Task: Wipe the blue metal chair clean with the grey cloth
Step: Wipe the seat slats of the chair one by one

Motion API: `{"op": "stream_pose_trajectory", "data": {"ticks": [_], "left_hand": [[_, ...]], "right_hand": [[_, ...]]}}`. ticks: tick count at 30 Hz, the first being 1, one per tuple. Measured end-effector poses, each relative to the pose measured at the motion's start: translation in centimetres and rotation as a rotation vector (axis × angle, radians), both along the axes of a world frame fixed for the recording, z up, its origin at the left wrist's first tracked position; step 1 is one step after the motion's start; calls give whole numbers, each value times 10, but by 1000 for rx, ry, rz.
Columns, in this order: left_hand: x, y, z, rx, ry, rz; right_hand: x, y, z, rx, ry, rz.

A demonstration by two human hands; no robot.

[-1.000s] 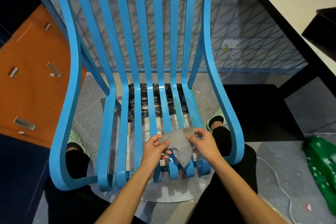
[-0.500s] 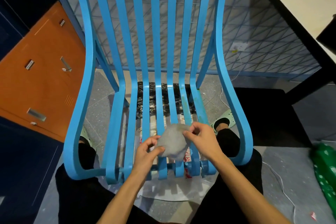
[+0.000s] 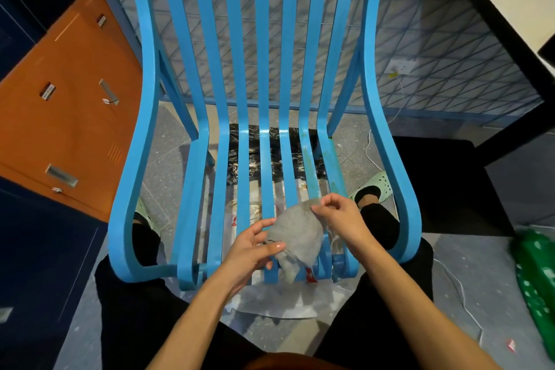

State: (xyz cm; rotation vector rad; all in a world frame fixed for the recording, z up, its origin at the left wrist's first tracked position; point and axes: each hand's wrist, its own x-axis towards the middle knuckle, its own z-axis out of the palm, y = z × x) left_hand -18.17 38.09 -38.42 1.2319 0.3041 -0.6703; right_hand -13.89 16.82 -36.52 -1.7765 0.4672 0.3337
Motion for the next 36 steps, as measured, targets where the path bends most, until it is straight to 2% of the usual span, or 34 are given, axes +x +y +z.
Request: {"op": "stream_pose_trajectory", "data": {"ticks": [3,6,9,11,16,19,25,31,36], "left_hand": [[4,-2,-2,88,-7,74],[4,-5,-3,201,-28,112],[1,-2,0,243,-8,99],[-2,2,3,212,-46,19],[1,13,22,174,-221,-114],[10,18,31,300,-311,-176],[24,30,33,598,-421,-220],[28,21,21,599,-306,-192],[25,18,24,310,8,9]], "right_hand": [[-8,0,1,-382,-228,130],[-13,5,3,-500,-316,183],[-8,5,4,-271,-242,25],[0,0,5,-142,-177,-92],[11,-12,-4,-71,-35,-163],[13,-13,-8,7,53,-171],[18,-6,-9,430,339,-240],[15,-3,7,805,400,-213],[15,-7,17,1014,316,-240]]}}
